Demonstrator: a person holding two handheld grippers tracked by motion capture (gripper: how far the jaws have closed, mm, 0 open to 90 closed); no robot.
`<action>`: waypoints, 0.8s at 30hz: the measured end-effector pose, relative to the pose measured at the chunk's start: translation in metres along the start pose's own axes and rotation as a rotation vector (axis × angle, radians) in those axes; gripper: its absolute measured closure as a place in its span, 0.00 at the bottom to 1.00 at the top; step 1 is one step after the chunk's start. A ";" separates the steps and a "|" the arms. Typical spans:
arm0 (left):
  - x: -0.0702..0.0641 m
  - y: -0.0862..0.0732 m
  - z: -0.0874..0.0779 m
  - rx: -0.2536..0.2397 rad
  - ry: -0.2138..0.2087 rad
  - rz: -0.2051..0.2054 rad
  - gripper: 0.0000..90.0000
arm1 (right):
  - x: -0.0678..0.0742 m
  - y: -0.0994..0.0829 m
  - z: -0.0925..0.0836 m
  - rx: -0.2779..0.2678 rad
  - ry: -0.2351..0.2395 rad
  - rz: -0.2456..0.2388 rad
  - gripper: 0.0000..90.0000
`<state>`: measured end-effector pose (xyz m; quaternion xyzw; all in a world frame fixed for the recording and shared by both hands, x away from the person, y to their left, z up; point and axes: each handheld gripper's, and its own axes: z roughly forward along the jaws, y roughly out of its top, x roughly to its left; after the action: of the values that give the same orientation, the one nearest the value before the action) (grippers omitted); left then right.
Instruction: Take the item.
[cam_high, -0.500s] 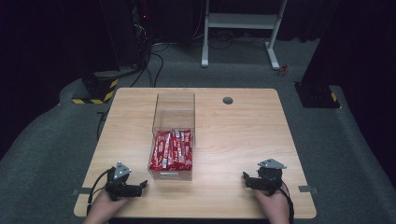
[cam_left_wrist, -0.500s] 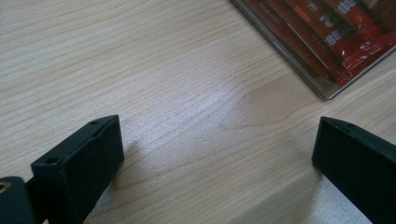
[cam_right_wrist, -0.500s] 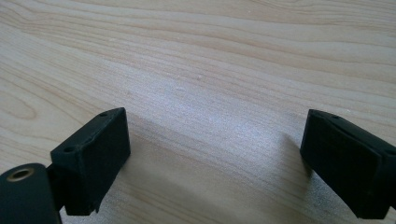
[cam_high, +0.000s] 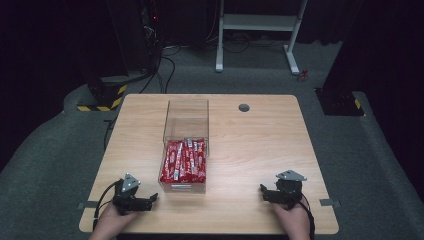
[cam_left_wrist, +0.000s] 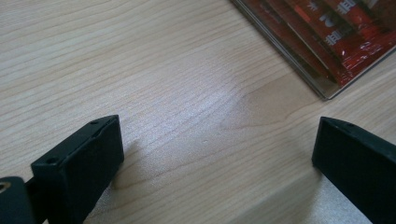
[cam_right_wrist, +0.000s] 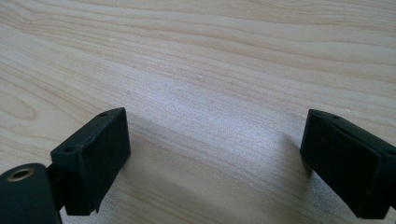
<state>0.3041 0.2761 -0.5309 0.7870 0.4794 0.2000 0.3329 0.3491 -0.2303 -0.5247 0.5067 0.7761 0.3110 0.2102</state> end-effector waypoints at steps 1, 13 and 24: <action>0.000 0.000 0.000 0.000 0.000 0.000 0.03 | 0.000 0.000 0.000 0.000 0.000 0.001 0.09; 0.000 0.000 0.000 0.000 0.000 0.000 0.03 | 0.000 0.000 0.000 0.000 0.003 -0.002 0.09; 0.000 0.000 0.000 -0.001 -0.001 -0.001 0.03 | 0.000 0.001 0.000 -0.003 0.006 -0.005 0.11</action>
<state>0.3043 0.2761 -0.5309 0.7867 0.4795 0.1998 0.3335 0.3497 -0.2299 -0.5245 0.5036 0.7774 0.3133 0.2094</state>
